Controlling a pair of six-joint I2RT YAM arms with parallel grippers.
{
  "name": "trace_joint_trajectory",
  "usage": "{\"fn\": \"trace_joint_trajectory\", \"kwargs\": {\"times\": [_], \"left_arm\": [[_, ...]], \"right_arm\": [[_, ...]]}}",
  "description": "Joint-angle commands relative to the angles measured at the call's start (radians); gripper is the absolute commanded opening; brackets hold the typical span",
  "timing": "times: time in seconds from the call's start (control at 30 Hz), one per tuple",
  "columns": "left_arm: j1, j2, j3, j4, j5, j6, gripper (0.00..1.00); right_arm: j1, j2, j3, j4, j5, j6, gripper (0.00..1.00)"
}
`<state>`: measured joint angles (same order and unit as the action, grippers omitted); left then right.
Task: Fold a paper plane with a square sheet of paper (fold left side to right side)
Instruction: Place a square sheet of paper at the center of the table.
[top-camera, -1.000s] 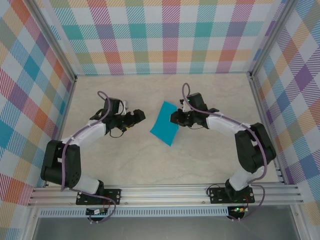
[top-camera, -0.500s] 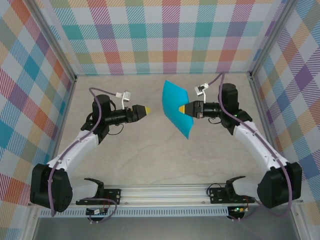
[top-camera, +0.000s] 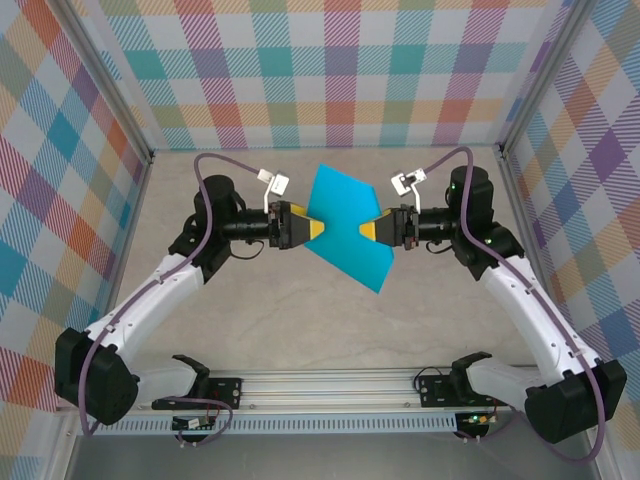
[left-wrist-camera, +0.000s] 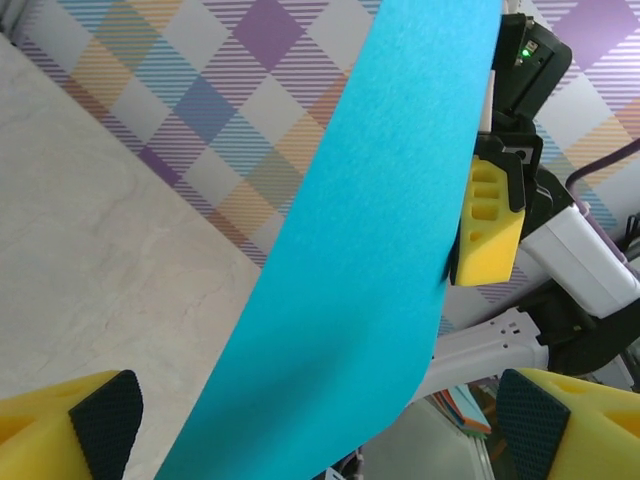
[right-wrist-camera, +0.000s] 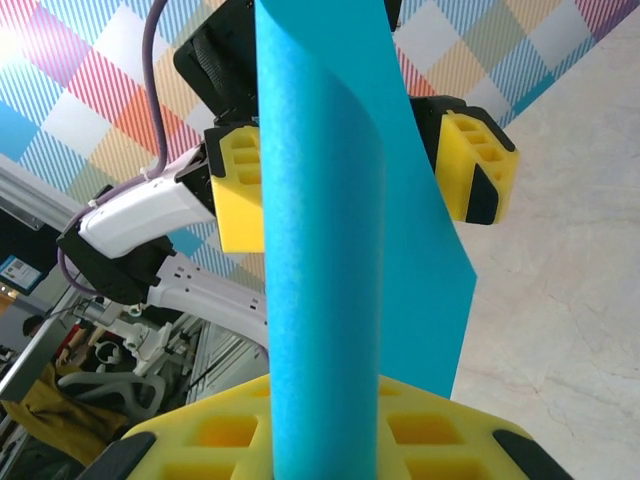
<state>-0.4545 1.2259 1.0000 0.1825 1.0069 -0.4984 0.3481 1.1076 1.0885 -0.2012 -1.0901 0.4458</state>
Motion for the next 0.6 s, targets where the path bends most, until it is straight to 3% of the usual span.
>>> {"fn": "trace_joint_trajectory", "kwargs": {"times": [0.0,0.1,0.27,0.37,0.47,0.57], "left_arm": [[-0.006,0.011,0.023,-0.026,0.023,0.049,0.89],[-0.009,0.006,0.022,-0.02,0.033,0.05,0.76],[-0.013,-0.013,-0.001,-0.005,0.029,0.06,0.39],[-0.013,-0.018,-0.027,-0.001,0.002,0.061,0.18],[-0.013,-0.012,-0.051,-0.026,-0.049,0.059,0.08],[-0.013,0.013,-0.078,-0.087,-0.141,0.058,0.02]], "right_arm": [[0.006,-0.026,0.03,-0.018,-0.035,-0.042,0.2],[0.006,-0.037,0.028,-0.032,-0.016,-0.05,0.21],[0.006,-0.041,0.019,-0.055,0.033,-0.059,0.22],[0.006,-0.044,-0.013,-0.052,0.097,-0.056,0.28],[0.005,-0.043,-0.034,-0.107,0.222,-0.074,0.45],[0.002,-0.031,-0.038,-0.201,0.407,-0.093,0.72]]}}
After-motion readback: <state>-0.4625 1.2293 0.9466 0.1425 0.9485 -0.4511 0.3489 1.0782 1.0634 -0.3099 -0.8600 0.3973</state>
